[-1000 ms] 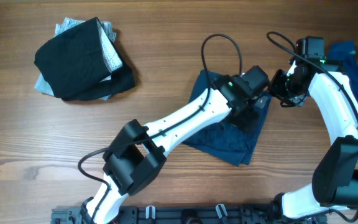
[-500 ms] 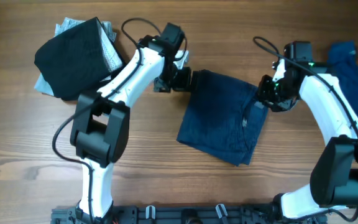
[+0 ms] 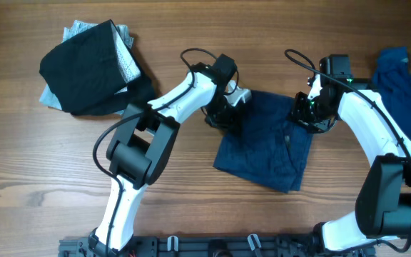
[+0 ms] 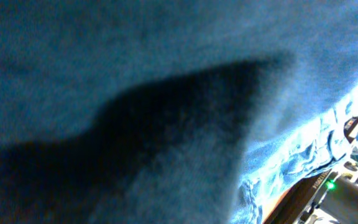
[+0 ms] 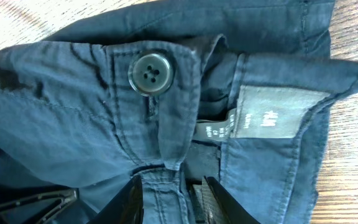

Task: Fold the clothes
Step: 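Carry the folded garment with the left gripper onto the black clothes stack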

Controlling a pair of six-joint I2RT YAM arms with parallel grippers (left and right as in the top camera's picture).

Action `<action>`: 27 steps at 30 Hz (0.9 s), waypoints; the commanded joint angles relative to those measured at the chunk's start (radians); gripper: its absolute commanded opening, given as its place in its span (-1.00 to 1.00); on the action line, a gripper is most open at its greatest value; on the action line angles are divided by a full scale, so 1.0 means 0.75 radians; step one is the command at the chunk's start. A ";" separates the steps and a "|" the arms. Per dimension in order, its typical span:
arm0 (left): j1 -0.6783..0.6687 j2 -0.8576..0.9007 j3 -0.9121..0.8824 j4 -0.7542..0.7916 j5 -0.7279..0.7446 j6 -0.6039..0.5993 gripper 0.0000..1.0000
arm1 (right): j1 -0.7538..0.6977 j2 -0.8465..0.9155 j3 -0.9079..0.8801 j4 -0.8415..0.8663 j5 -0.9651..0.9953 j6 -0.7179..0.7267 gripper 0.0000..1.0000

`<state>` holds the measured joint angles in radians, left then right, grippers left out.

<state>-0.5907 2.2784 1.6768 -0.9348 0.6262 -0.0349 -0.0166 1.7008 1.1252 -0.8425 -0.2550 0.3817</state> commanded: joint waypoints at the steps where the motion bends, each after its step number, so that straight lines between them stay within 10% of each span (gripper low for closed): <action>1: 0.078 -0.066 0.043 -0.091 -0.085 0.041 -0.92 | 0.005 -0.006 -0.010 0.017 -0.021 0.015 -0.38; 11: 0.718 -0.624 0.060 -0.121 -0.253 0.043 -0.92 | 0.005 -0.007 -0.010 0.076 -0.023 -0.006 -0.37; 20: 1.275 -0.447 0.058 0.038 -0.279 0.146 -0.92 | 0.005 -0.007 -0.010 0.064 -0.078 -0.019 -0.37; 21: 1.307 -0.419 0.058 0.041 -0.285 0.146 -0.77 | 0.005 -0.007 -0.010 0.062 -0.081 -0.020 -0.37; 23: 1.356 -0.373 0.058 0.039 -0.300 0.145 0.76 | 0.005 -0.007 -0.010 0.060 -0.081 -0.020 -0.37; 27: 1.408 -0.399 0.062 -0.023 -0.298 0.140 1.00 | 0.005 -0.007 -0.010 0.060 -0.081 -0.023 -0.36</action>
<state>0.4492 2.0098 1.7203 -0.9295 0.4114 0.0544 -0.0166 1.7008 1.1213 -0.7990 -0.2951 0.3798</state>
